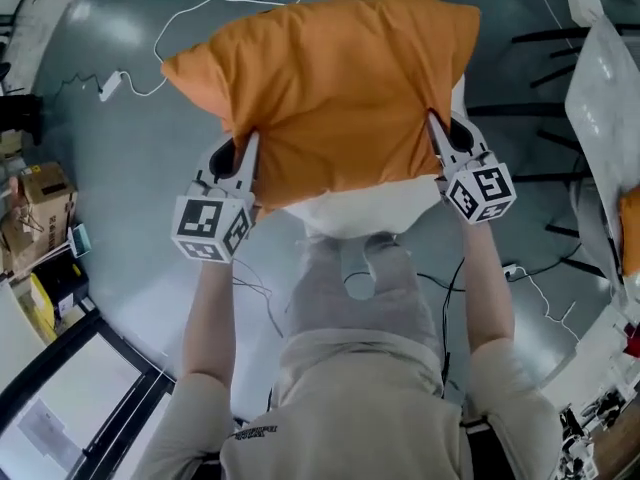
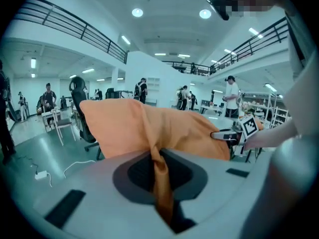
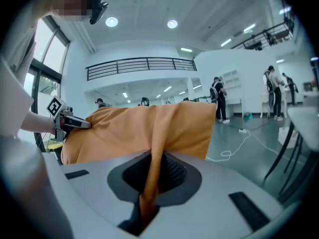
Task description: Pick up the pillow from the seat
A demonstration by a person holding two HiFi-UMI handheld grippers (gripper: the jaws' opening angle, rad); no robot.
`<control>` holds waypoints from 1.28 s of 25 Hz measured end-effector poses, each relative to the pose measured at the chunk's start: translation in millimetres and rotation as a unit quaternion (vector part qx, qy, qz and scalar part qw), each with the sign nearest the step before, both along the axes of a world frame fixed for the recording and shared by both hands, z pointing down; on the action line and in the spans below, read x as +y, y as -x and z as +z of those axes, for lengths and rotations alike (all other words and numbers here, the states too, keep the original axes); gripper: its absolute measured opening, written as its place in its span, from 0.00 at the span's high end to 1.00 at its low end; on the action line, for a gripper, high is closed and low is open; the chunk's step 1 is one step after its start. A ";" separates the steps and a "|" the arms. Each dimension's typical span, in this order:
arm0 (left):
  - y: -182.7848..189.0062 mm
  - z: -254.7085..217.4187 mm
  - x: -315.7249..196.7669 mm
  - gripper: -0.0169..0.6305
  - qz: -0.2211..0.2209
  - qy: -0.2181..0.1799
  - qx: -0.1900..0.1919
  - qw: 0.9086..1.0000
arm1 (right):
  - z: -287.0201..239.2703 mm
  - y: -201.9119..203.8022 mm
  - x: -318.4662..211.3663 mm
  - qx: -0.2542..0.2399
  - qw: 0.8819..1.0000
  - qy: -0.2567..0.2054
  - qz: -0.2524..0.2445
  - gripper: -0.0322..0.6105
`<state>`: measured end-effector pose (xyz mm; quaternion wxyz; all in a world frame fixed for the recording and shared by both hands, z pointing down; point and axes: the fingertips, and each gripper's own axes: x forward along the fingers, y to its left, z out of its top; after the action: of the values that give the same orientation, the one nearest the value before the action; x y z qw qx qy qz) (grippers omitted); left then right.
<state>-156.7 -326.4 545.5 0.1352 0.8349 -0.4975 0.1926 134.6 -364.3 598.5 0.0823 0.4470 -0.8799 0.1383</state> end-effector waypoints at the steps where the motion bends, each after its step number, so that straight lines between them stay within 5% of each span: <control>1: -1.8 -25.9 3.6 0.92 0.002 -0.015 0.004 1.000 | -30.0 -2.5 3.1 0.003 1.000 -0.017 0.003 0.90; 8: -0.5 -194.3 34.7 0.92 0.004 -0.122 0.039 0.992 | -233.1 -4.4 37.7 0.021 0.990 -0.142 0.010 0.90; 17: -4.9 -367.4 63.0 0.92 0.007 -0.293 0.046 0.955 | -426.9 -12.4 82.6 0.011 0.951 -0.306 0.038 0.90; 24: -2.5 -429.4 101.6 0.92 0.008 -0.378 0.051 0.925 | -492.0 -13.9 125.5 -0.014 0.927 -0.374 0.037 0.89; 32: -10.2 -404.3 122.8 0.92 -0.008 -0.398 0.080 0.914 | -475.1 -22.9 149.5 -0.021 0.922 -0.386 0.040 0.89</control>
<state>-146.5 -203.5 141.2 -0.1679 0.8279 -0.5275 -0.0898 157.5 -214.8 123.3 -0.1208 0.4756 -0.8482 -0.1992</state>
